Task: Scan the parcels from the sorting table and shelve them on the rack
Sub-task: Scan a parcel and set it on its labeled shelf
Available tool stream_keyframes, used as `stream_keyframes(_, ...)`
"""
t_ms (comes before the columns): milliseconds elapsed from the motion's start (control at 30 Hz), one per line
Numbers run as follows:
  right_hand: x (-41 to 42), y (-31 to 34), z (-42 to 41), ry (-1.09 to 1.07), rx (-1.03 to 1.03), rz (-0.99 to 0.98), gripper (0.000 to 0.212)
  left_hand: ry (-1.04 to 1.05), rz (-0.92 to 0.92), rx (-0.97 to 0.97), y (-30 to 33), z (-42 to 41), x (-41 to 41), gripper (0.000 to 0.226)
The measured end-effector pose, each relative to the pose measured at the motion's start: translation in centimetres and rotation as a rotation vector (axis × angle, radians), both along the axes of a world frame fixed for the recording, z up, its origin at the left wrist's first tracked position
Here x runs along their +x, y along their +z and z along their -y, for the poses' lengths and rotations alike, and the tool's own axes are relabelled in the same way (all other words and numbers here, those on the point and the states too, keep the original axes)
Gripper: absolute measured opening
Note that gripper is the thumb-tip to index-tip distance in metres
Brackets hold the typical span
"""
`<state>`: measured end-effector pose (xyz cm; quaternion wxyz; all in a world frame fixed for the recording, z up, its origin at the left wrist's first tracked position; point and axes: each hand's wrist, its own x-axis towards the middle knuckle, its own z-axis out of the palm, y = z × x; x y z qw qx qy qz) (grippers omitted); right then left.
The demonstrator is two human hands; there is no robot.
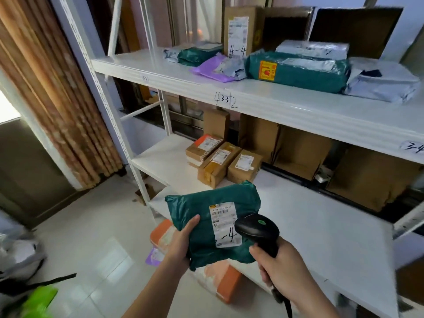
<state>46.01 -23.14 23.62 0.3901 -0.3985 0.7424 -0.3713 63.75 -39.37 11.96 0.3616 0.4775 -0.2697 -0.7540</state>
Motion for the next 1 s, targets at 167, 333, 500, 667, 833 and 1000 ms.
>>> stream_keyframes(167,-3.1,-0.2,4.6,-0.04,-0.012,-0.011,0.021,-0.075,0.002,0.009,-0.8,5.7,-4.3,0.048)
stream_keyframes(333,-6.2,-0.9,8.3,-0.093,-0.005,0.007,0.024,-0.154,0.069,-0.008,-2.1,10.8,-8.0,0.07)
stream_keyframes(500,-8.5,-1.4,10.4,-0.172,0.034,0.014,0.029,-0.237,0.081,0.037,-3.7,14.4,-12.2,0.061)
stream_keyframes(667,-9.9,-2.4,11.8,-0.303,0.071,0.037,0.024,-0.355,0.096,0.062,-6.4,17.4,-16.3,0.062)
stream_keyframes(833,-10.4,-3.8,13.0,-0.429,0.091,0.061,0.02,-0.466,0.173,0.082,-9.8,20.1,-19.6,0.093)
stream_keyframes(1000,-11.2,-5.0,13.7,-0.506,0.134,0.041,0.023,-0.545,0.224,0.121,-12.7,21.8,-22.5,0.092)
